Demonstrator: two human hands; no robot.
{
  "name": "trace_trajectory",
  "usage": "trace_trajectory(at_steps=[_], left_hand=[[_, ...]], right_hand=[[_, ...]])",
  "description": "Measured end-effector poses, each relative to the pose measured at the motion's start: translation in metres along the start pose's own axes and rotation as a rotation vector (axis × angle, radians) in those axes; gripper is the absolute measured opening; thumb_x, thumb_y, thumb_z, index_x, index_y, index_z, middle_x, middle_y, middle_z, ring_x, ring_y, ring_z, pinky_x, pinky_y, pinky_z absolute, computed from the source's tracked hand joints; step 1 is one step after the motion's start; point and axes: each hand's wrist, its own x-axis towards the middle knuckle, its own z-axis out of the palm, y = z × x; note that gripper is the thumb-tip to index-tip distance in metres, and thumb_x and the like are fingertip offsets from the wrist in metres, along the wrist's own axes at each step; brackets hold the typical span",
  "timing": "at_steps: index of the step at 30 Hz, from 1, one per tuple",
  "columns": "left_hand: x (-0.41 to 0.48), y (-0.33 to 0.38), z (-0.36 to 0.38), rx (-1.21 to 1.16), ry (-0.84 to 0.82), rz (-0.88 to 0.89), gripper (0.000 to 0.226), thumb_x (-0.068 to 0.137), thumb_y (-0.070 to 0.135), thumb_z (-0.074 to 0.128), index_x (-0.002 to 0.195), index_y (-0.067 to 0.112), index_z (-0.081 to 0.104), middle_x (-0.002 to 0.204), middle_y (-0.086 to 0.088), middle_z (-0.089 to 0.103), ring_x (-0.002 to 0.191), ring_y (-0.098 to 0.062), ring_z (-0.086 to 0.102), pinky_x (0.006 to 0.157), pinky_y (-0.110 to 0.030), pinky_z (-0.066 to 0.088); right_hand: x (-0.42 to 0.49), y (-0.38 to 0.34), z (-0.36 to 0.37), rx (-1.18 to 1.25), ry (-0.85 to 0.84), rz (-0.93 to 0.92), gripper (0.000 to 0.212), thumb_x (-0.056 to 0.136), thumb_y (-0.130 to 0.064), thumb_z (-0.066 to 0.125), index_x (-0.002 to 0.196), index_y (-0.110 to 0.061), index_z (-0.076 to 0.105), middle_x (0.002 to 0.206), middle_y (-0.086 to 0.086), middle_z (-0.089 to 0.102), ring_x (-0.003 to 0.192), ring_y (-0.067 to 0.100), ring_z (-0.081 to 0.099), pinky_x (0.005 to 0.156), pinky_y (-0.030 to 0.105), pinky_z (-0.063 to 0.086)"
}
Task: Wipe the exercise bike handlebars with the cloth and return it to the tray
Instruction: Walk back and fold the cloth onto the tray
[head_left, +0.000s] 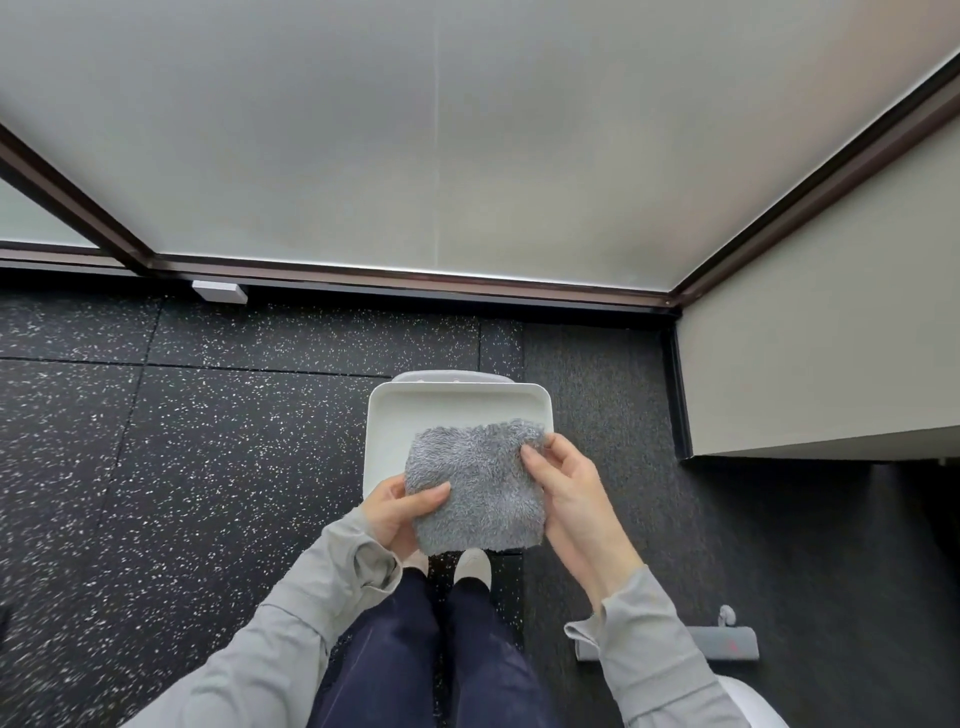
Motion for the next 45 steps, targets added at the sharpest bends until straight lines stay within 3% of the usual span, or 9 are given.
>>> trace_trajectory(at_steps=[3,7,13,21,27,30,34,38,45], left_hand=[[0.016,-0.009,-0.010,0.058,0.141,0.024,0.081,0.030,0.031,0.094,0.099,0.002,0.064,0.085,-0.009,0.075,0.081,-0.025,0.070,0.069,-0.043,0.060],[0.048,-0.031,-0.025,0.125,0.372,0.096,0.022,0.078,0.000,0.065,0.099,0.001,0.062,0.087,-0.011,0.072,0.070,-0.018,0.071,0.060,-0.027,0.061],[0.106,-0.054,-0.051,0.253,0.433,0.078,0.029,0.083,-0.005,0.058,0.112,-0.005,0.057,0.087,-0.007,0.066,0.076,-0.019,0.064,0.060,-0.018,0.057],[0.176,-0.067,-0.097,0.336,0.418,0.152,0.034,0.083,-0.013,0.054,0.115,-0.003,0.056,0.097,-0.009,0.064,0.086,-0.020,0.061,0.078,-0.029,0.054],[0.223,-0.082,-0.131,0.426,0.394,0.210,0.052,0.083,-0.017,0.051,0.130,0.004,0.046,0.111,-0.010,0.060,0.086,-0.008,0.060,0.074,-0.011,0.054],[0.233,-0.093,-0.145,0.519,0.410,0.203,0.062,0.082,-0.015,0.054,0.137,0.010,0.039,0.124,-0.013,0.058,0.104,-0.021,0.061,0.091,-0.024,0.050],[0.227,-0.103,-0.152,1.168,0.543,0.346,0.076,0.082,0.012,0.065,0.144,0.021,0.022,0.118,-0.006,0.048,0.097,-0.018,0.051,0.088,-0.032,0.047],[0.216,-0.101,-0.151,1.790,0.593,0.509,0.077,0.077,0.037,0.065,0.142,0.015,0.029,0.142,-0.011,0.043,0.121,-0.032,0.051,0.093,-0.043,0.048],[0.233,-0.104,-0.157,1.961,0.395,0.306,0.072,0.089,0.055,0.036,0.147,0.023,0.009,0.158,0.005,0.003,0.146,-0.020,-0.001,0.118,-0.039,0.008]], right_hand=[[0.016,0.016,0.003,-0.160,0.087,-0.095,0.013,0.090,-0.001,0.055,0.103,-0.001,0.058,0.102,0.017,0.065,0.099,0.028,0.060,0.096,0.046,0.046],[0.045,0.050,-0.001,-0.264,0.187,-0.100,0.008,0.093,-0.008,0.053,0.099,-0.012,0.057,0.101,0.011,0.066,0.099,0.025,0.061,0.093,0.042,0.048],[0.101,0.106,-0.027,-0.129,0.165,0.228,0.032,0.092,-0.016,0.058,0.121,-0.011,0.045,0.105,0.009,0.068,0.099,0.023,0.067,0.091,0.044,0.053],[0.189,0.140,-0.042,-0.552,0.164,-0.008,0.027,0.088,0.002,0.055,0.092,-0.023,0.050,0.095,-0.011,0.060,0.090,0.001,0.059,0.077,0.010,0.045],[0.240,0.184,-0.049,-0.786,0.169,-0.164,0.020,0.088,0.001,0.052,0.096,-0.017,0.050,0.093,0.004,0.064,0.090,0.021,0.060,0.080,0.030,0.046],[0.247,0.203,-0.057,-0.849,0.162,-0.179,0.018,0.088,0.002,0.052,0.101,-0.010,0.050,0.100,0.009,0.063,0.094,0.024,0.059,0.084,0.033,0.046],[0.242,0.212,-0.059,-1.009,0.206,-0.319,0.033,0.088,-0.001,0.054,0.118,-0.011,0.046,0.108,0.001,0.051,0.101,0.013,0.050,0.091,0.022,0.040],[0.230,0.212,-0.065,-1.333,0.271,-0.530,0.043,0.087,-0.003,0.056,0.129,-0.007,0.046,0.124,0.011,0.052,0.113,0.025,0.048,0.100,0.035,0.038],[0.239,0.207,-0.073,-1.328,0.164,-0.350,0.049,0.088,-0.012,0.058,0.134,-0.011,0.043,0.134,0.006,0.048,0.126,0.022,0.038,0.105,0.030,0.026]])
